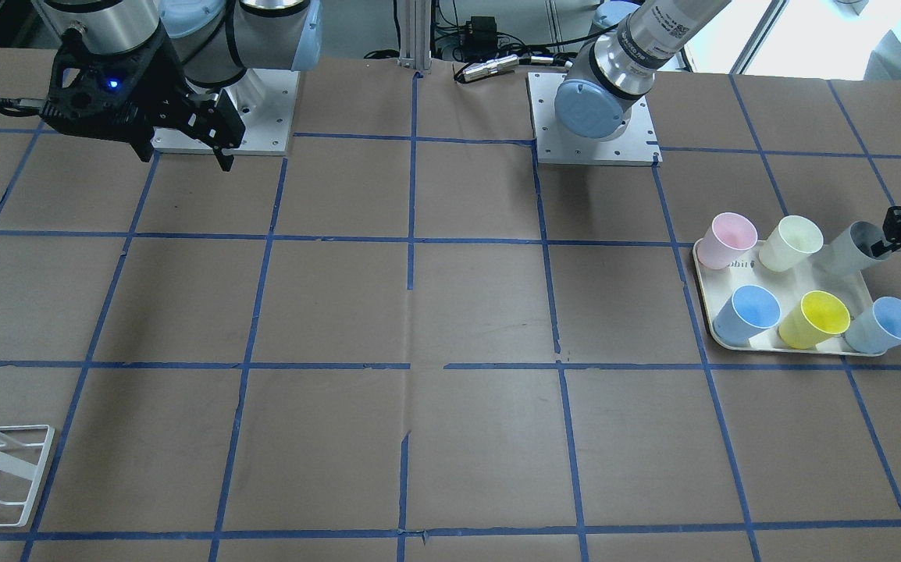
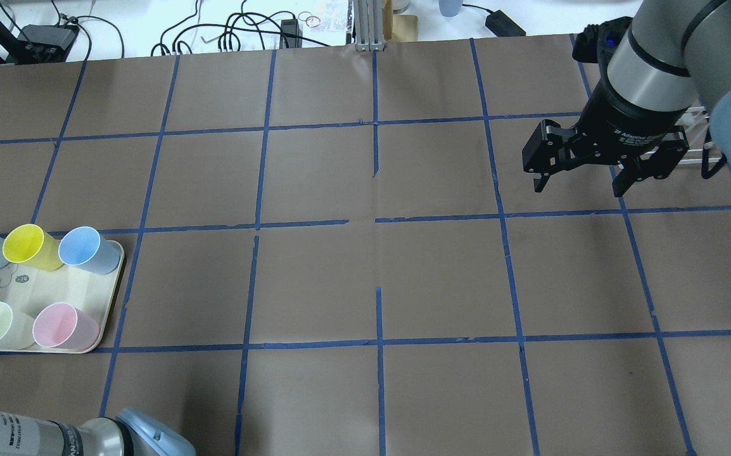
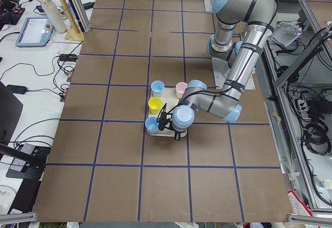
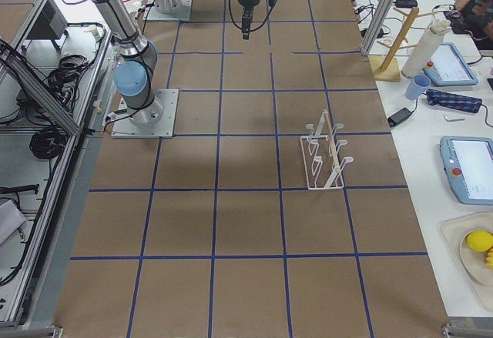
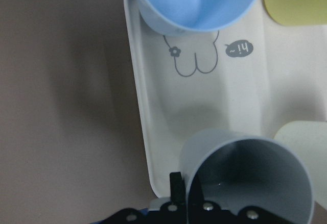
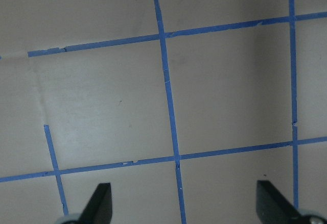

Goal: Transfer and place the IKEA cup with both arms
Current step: 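Lower the white cup onto the tray beside the pink cup with the left gripper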

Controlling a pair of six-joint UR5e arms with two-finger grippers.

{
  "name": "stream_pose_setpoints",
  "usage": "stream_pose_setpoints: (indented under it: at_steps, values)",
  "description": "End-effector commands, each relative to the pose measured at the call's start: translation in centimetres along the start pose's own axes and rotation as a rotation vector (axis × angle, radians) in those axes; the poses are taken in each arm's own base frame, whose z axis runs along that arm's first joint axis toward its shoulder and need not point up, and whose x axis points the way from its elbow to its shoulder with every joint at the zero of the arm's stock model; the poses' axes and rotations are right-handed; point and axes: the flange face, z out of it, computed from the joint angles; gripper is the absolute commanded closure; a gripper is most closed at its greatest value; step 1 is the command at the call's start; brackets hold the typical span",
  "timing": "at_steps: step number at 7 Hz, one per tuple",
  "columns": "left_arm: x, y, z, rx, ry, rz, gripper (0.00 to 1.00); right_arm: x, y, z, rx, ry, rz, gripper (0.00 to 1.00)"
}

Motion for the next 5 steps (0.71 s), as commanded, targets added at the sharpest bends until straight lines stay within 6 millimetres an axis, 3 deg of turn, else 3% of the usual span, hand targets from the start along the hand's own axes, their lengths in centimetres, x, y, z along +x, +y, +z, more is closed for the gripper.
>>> stream_pose_setpoints:
  at_steps: [1,2,4,5]
  values:
    - [0.0,0.0,0.2,-0.001,0.004,0.000,0.88,0.0,0.0,-0.1,0.003,0.000,0.000,0.00]
    - [-0.1,0.2,0.5,-0.002,0.010,-0.001,0.73,0.0,0.0,-0.1,0.003,0.000,0.000,0.00]
    - [-0.9,1.1,1.3,-0.003,0.026,-0.020,0.08,0.0,0.0,-0.1,0.002,0.000,0.002,0.00]
    - [-1.1,1.1,0.9,-0.005,0.016,-0.021,0.04,0.0,0.0,-0.2,0.005,0.000,0.002,0.00]
